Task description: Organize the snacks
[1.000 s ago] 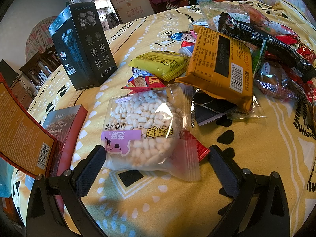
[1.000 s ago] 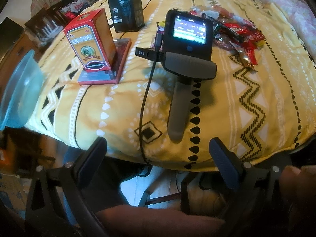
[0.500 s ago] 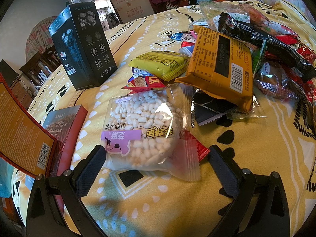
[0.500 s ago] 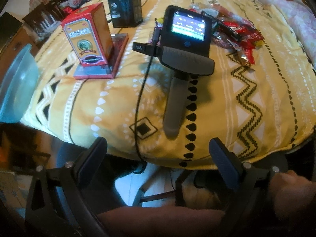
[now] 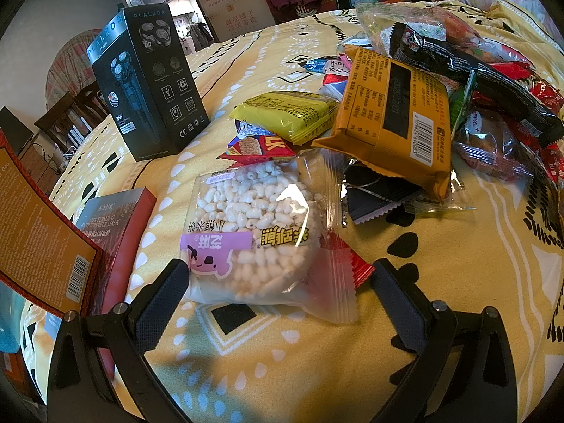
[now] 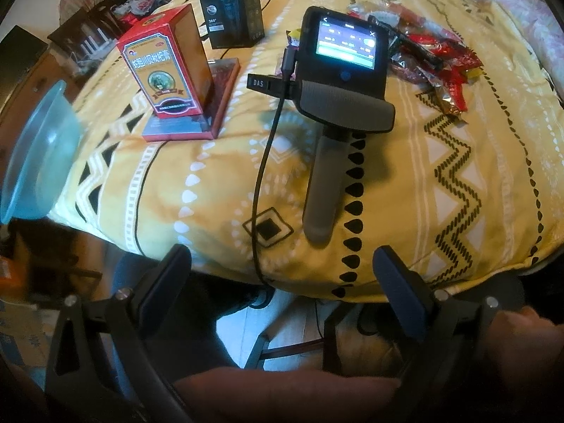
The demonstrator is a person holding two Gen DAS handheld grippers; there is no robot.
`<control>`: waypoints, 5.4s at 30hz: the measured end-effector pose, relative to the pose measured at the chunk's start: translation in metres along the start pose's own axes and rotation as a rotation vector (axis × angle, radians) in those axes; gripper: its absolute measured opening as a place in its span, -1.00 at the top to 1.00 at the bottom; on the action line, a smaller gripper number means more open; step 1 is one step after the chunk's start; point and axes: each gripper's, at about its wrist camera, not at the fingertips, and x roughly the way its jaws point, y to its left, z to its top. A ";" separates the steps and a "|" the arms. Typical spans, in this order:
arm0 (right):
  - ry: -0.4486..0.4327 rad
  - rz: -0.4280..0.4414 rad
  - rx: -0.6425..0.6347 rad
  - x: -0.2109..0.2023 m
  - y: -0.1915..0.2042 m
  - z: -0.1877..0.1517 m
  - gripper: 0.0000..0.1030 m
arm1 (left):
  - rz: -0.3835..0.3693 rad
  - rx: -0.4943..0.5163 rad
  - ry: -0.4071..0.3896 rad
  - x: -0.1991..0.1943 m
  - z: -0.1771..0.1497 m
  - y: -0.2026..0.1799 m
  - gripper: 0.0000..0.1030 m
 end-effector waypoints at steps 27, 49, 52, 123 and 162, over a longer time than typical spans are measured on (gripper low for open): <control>-0.021 0.019 -0.006 -0.001 0.001 0.001 -1.00 | 0.000 0.000 0.000 0.000 0.000 0.000 -1.00; -0.074 0.061 0.001 -0.008 0.000 -0.001 -1.00 | 0.000 0.000 0.001 0.000 0.000 0.000 -1.00; -0.067 0.068 -0.001 -0.007 0.000 0.000 -1.00 | 0.000 0.000 0.001 0.000 0.000 0.000 -1.00; -0.040 0.087 0.012 0.004 -0.003 -0.002 -1.00 | 0.000 0.001 0.002 0.000 0.000 0.000 -1.00; -0.035 0.087 0.009 0.008 -0.002 -0.001 -1.00 | 0.000 0.001 0.002 0.000 0.000 0.000 -1.00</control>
